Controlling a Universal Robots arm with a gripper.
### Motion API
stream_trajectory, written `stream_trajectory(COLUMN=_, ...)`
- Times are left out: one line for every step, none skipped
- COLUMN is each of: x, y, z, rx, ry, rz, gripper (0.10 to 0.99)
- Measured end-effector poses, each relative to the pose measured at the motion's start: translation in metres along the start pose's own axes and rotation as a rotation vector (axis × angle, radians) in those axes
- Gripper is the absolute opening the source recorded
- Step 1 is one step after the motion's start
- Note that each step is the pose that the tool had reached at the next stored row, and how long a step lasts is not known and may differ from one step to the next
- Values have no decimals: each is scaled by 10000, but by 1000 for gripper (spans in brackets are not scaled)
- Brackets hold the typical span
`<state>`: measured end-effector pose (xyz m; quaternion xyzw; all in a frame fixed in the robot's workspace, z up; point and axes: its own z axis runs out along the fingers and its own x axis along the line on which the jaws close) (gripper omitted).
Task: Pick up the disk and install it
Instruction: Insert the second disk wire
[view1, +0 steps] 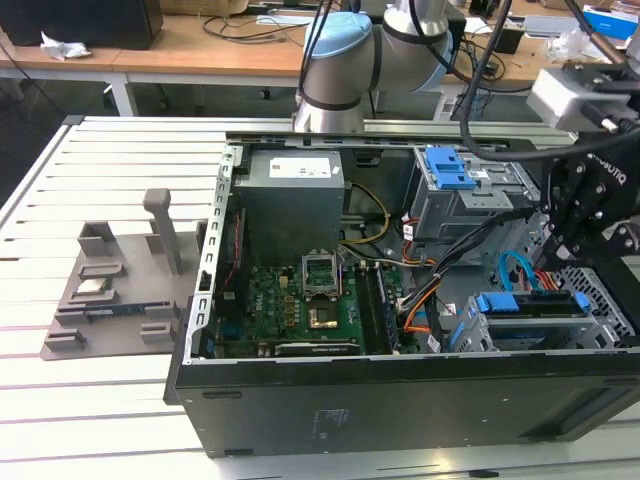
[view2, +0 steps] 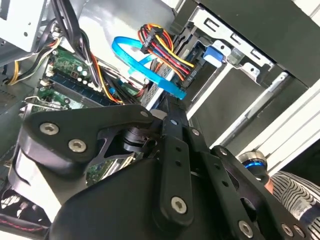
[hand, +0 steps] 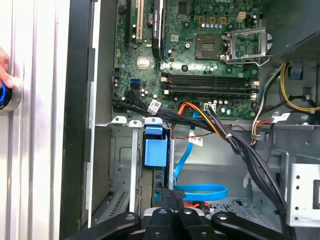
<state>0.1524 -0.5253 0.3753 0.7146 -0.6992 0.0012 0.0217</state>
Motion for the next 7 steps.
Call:
stream_trajectory(x=1, y=1, z=-17, rx=0, ry=0, rz=0, gripper=106)
stream_trajectory(x=1, y=1, z=-25, rx=0, ry=1, rz=0, gripper=106)
stream_trajectory(x=1, y=1, z=-29, rx=0, ry=0, rz=0, gripper=106)
stream_trajectory(x=1, y=1, z=-30, rx=0, ry=-2, rz=0, gripper=106)
stream_trajectory(x=1, y=1, z=-32, rx=0, ry=0, rz=0, gripper=106)
stream_trajectory(x=1, y=1, z=-33, rx=0, ry=1, rz=0, gripper=106)
stream_trajectory(x=1, y=1, z=-33, rx=0, ry=0, rz=0, gripper=106)
